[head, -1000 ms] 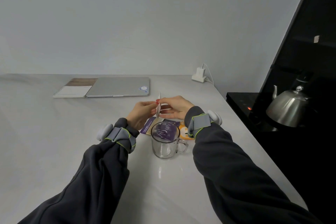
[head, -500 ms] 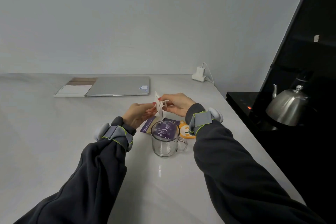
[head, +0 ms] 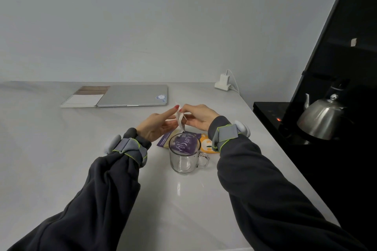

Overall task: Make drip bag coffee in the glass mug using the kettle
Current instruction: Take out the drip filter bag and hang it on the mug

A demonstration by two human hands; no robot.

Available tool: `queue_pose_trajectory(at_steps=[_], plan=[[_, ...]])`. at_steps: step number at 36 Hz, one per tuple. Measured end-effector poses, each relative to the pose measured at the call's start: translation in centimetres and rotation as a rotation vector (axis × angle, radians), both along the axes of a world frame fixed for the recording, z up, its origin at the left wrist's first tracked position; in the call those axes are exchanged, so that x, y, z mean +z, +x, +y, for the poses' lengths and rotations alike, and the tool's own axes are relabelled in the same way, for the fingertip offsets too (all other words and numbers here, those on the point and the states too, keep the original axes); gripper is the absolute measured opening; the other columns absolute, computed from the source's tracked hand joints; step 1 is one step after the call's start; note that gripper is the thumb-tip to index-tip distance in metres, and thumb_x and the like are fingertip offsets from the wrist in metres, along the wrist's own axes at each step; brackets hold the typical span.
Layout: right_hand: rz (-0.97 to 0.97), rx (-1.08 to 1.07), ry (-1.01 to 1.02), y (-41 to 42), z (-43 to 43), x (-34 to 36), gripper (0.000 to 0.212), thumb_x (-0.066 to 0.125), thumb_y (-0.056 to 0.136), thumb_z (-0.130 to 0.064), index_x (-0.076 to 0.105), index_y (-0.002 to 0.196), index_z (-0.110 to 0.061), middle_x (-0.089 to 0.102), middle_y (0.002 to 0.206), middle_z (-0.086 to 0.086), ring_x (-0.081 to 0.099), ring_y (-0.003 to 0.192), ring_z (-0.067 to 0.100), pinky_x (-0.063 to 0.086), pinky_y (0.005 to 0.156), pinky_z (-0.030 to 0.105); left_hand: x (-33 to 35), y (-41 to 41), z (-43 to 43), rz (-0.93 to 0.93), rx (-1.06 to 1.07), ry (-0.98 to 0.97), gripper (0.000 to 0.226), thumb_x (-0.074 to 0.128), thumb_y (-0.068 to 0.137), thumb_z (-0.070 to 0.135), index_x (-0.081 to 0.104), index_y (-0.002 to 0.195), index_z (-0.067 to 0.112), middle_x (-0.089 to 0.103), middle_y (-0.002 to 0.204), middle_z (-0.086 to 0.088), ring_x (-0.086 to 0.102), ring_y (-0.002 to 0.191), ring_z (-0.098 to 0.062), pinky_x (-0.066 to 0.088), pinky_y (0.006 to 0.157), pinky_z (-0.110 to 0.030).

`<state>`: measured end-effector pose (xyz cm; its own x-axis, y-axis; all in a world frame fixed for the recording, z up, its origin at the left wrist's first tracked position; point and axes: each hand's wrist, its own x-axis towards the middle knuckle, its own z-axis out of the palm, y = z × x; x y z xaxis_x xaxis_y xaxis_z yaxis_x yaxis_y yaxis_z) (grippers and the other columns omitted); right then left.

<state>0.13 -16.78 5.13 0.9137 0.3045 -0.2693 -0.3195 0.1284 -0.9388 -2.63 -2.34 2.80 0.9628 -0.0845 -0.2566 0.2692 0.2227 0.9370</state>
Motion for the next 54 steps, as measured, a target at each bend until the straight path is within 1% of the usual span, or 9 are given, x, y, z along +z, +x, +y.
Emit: queue_pose_trajectory(at_steps=[10, 29, 34, 39, 43, 46, 48, 51, 54], plan=[[0.01, -0.058, 0.018, 0.0, -0.2, 0.3, 0.009, 0.051, 0.086, 0.005, 0.054, 0.079, 0.002, 0.056, 0.08, 0.016, 0.054, 0.069, 0.022, 0.051, 0.061, 0.025, 0.4, -0.1, 0.5, 0.026, 0.065, -0.14, 0.012, 0.05, 0.091, 0.001, 0.059, 0.089, -0.006, 0.069, 0.075, -0.017, 0.069, 0.066, -0.022, 0.059, 0.067, -0.025], [-0.025, -0.093, -0.039, -0.1, 0.4, -0.2, 0.012, 0.055, 0.084, 0.005, 0.057, 0.073, 0.001, 0.054, 0.077, 0.015, 0.053, 0.066, 0.021, 0.051, 0.05, 0.019, 0.0, -0.4, 0.4, -0.164, 0.132, 0.193, 0.012, 0.059, 0.086, -0.004, 0.063, 0.076, -0.008, 0.068, 0.062, -0.014, 0.069, 0.053, -0.02, 0.058, 0.059, -0.023], [0.011, -0.014, -0.015, -0.3, 0.3, -0.2, 0.009, 0.067, 0.082, 0.0, 0.066, 0.09, 0.003, 0.061, 0.082, 0.011, 0.057, 0.073, 0.016, 0.053, 0.06, 0.018, -0.2, -0.5, 0.3, -0.176, 0.131, 0.241, 0.017, 0.058, 0.085, -0.007, 0.061, 0.069, -0.005, 0.067, 0.058, -0.011, 0.067, 0.05, -0.017, 0.056, 0.054, -0.02], [0.076, -0.054, 0.096, -0.4, 0.4, -0.1, 0.003, 0.06, 0.087, 0.004, 0.062, 0.087, 0.006, 0.058, 0.081, 0.012, 0.054, 0.07, 0.015, 0.051, 0.049, 0.014, 0.0, -0.5, 0.2, -0.169, 0.163, 0.282, 0.009, 0.058, 0.082, -0.009, 0.066, 0.083, -0.013, 0.069, 0.059, -0.012, 0.068, 0.051, -0.018, 0.056, 0.053, -0.019], [0.065, -0.1, 0.099, -0.3, -0.1, -0.4, 0.04, 0.04, 0.086, 0.023, 0.053, 0.122, 0.012, 0.052, 0.081, 0.012, 0.051, 0.07, 0.017, 0.053, 0.05, 0.014, 0.3, -0.5, 0.6, -0.159, 0.164, 0.269, 0.009, 0.057, 0.082, -0.01, 0.064, 0.076, -0.01, 0.068, 0.057, -0.009, 0.067, 0.049, -0.016, 0.056, 0.053, -0.019], [0.093, -0.129, 0.113, -0.2, -0.4, -0.4, 0.044, 0.036, 0.088, 0.023, 0.05, 0.127, 0.009, 0.047, 0.083, 0.012, 0.047, 0.067, 0.018, 0.05, 0.045, 0.013, 0.3, -0.3, 0.8, -0.153, 0.174, 0.346, 0.018, 0.057, 0.085, -0.004, 0.063, 0.067, -0.001, 0.066, 0.052, 0.0, 0.06, 0.043, -0.006, 0.053, 0.051, -0.015], [0.114, -0.164, 0.131, -0.3, -0.5, -0.5, 0.042, 0.034, 0.088, 0.024, 0.054, 0.121, 0.009, 0.045, 0.083, 0.012, 0.045, 0.066, 0.019, 0.048, 0.043, 0.013, 0.3, -0.2, 1.0, -0.143, 0.161, 0.388, 0.022, 0.056, 0.085, -0.002, 0.064, 0.065, 0.002, 0.064, 0.05, 0.001, 0.057, 0.043, -0.005, 0.051, 0.049, -0.014], [0.128, -0.175, 0.139, -0.3, -0.7, -0.8, 0.034, 0.033, 0.088, 0.023, 0.058, 0.086, 0.0, 0.044, 0.083, 0.011, 0.043, 0.066, 0.02, 0.048, 0.044, 0.013, 0.1, -0.2, 1.2, -0.115, 0.1, 0.389, 0.025, 0.049, 0.087, -0.002, 0.059, 0.064, 0.001, 0.065, 0.06, -0.006, 0.062, 0.05, -0.012, 0.053, 0.052, -0.018], [0.14, -0.177, 0.151, -0.2, -0.7, -1.0, 0.035, 0.031, 0.089, 0.022, 0.058, 0.086, -0.001, 0.044, 0.082, 0.01, 0.044, 0.067, 0.019, 0.048, 0.044, 0.013, 0.0, 0.0, 1.1, -0.109, 0.09, 0.374, 0.024, 0.041, 0.089, -0.002, 0.051, 0.068, -0.001, 0.063, 0.071, -0.016, 0.066, 0.059, -0.02, 0.06, 0.063, -0.028]])
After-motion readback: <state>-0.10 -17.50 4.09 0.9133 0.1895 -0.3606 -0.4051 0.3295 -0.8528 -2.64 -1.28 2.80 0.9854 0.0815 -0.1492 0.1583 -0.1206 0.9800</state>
